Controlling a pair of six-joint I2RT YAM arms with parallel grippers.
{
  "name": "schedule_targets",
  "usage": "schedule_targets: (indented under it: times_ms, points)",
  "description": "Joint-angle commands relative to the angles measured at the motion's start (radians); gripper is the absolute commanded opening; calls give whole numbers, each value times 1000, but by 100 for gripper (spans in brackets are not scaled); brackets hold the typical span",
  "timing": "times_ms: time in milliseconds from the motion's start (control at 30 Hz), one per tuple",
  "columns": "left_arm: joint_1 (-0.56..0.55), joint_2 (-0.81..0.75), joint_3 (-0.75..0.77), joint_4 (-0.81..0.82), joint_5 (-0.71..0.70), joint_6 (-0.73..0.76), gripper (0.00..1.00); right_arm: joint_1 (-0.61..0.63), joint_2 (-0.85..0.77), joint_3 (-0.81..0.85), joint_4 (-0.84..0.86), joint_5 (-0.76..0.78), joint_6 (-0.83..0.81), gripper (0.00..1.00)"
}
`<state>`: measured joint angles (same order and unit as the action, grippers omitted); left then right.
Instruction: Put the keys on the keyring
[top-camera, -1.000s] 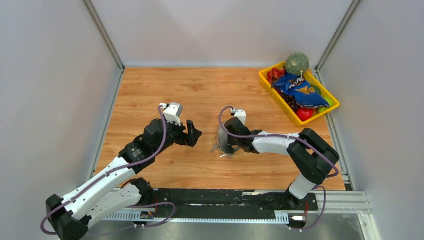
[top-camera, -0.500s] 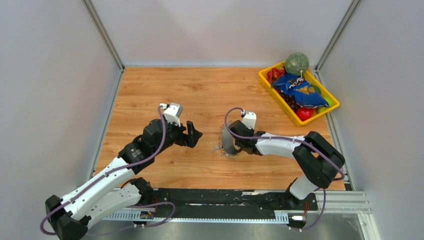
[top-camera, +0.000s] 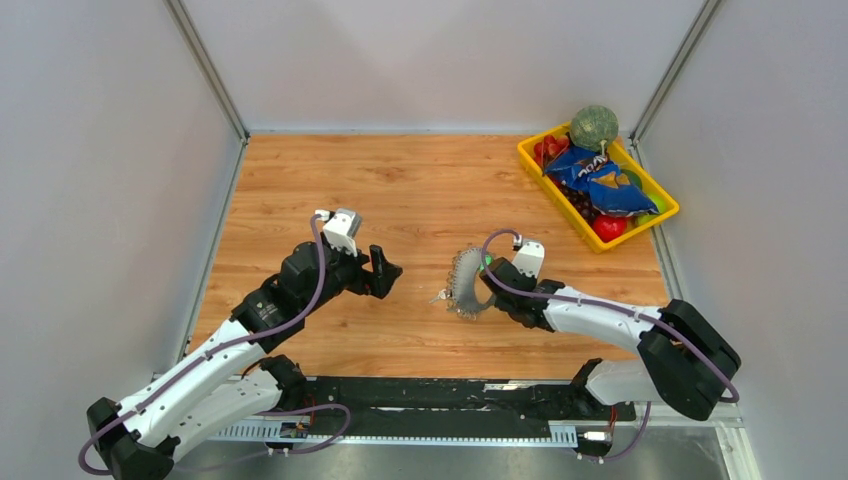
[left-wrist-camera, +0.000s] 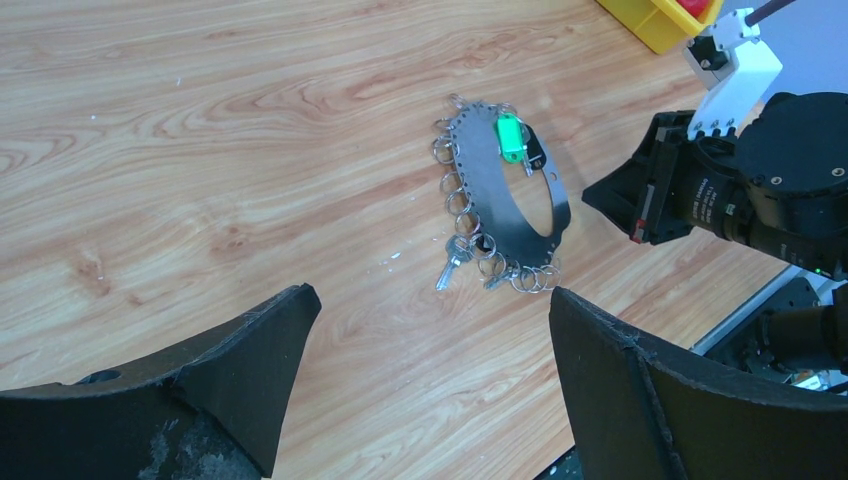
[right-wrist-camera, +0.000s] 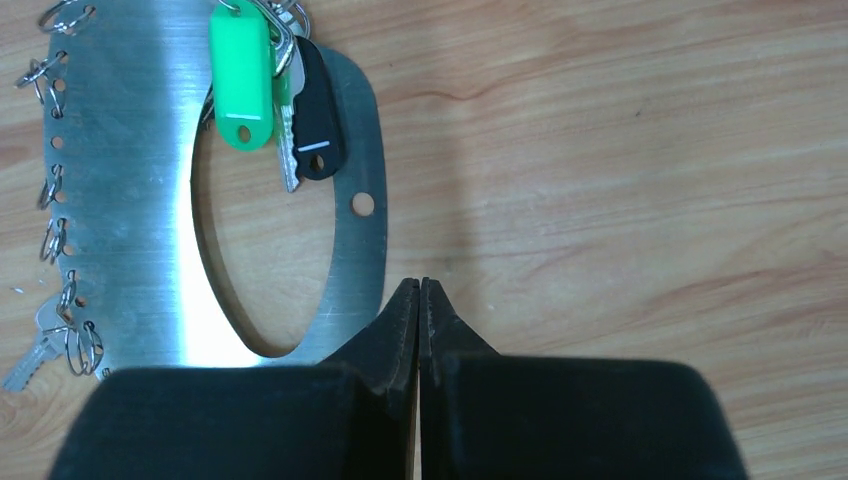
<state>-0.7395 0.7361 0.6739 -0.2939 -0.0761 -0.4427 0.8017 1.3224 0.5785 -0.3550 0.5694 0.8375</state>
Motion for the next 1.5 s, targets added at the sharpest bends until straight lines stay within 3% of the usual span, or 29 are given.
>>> schedule_targets:
  times_ms: [0, 333, 500, 767, 867, 900, 933, 1467]
  points:
    - [2, -7, -4, 15, 12, 8, 97, -3, -22, -17, 32, -45, 33, 0]
    - [2, -7, 1, -3, 5, 10, 97, 24, -5, 104, 69, -89, -29, 0]
    - [2, -15, 5, -5, 3, 9, 98, 36, -97, 139, 66, -105, -72, 13]
    - [2, -35, 64, -54, -10, 22, 100, 41, -297, 176, 67, -119, -203, 63]
    - [3, -42, 102, -83, -38, 43, 100, 41, -373, 192, 47, -96, -258, 77]
    - [2, -42, 111, -99, -43, 48, 100, 40, -389, 200, 38, -93, -280, 92]
    - [2, -40, 127, -106, -51, 58, 100, 41, -399, 209, 32, -96, -308, 99]
    - [2, -6, 252, -108, -96, 134, 100, 41, -468, 358, -51, -121, -478, 100]
